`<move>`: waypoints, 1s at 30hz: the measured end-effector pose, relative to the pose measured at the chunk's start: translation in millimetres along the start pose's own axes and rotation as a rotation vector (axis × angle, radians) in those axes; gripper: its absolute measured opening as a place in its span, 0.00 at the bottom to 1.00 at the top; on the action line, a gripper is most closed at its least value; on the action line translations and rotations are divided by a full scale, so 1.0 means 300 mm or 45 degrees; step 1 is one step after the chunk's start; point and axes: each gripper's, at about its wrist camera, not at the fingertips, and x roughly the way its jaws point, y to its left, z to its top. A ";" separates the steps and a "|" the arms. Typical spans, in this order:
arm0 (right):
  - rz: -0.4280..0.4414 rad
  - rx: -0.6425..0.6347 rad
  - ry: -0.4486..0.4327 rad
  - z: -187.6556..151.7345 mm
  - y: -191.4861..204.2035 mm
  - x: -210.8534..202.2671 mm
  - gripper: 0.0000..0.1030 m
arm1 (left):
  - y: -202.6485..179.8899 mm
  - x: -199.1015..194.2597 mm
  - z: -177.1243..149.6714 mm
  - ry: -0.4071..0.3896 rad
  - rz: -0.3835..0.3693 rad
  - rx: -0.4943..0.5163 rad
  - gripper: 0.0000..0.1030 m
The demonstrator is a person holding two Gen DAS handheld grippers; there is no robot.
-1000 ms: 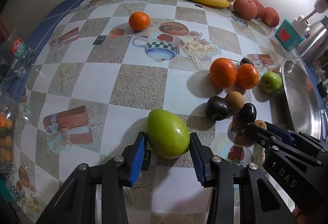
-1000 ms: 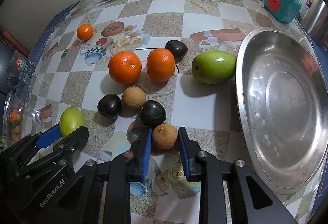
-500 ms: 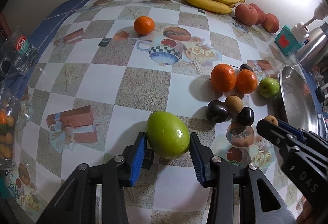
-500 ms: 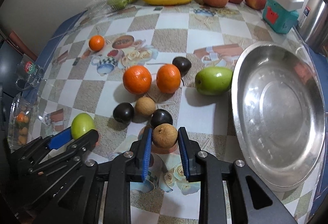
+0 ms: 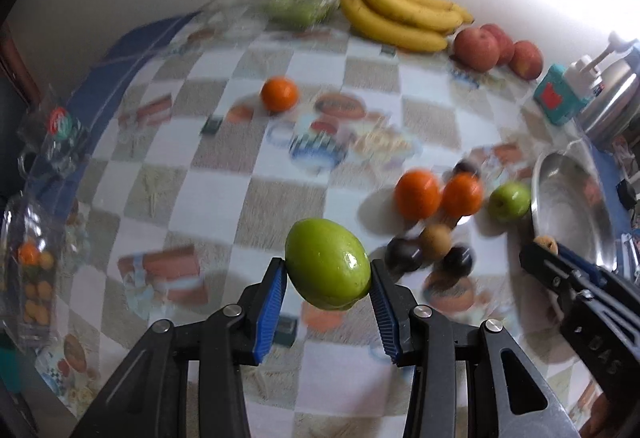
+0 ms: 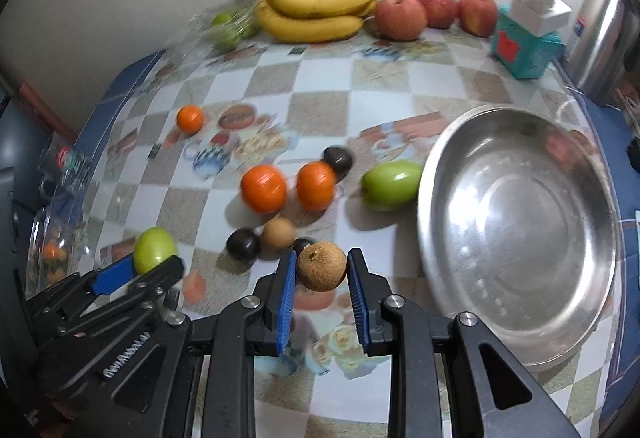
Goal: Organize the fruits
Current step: 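Carry both fruits over the steel bowl and open both grippers to drop them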
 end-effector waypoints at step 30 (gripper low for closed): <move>-0.287 0.629 -0.030 0.012 -0.667 -0.046 0.26 | -0.730 0.061 0.148 -0.006 -0.258 0.370 0.44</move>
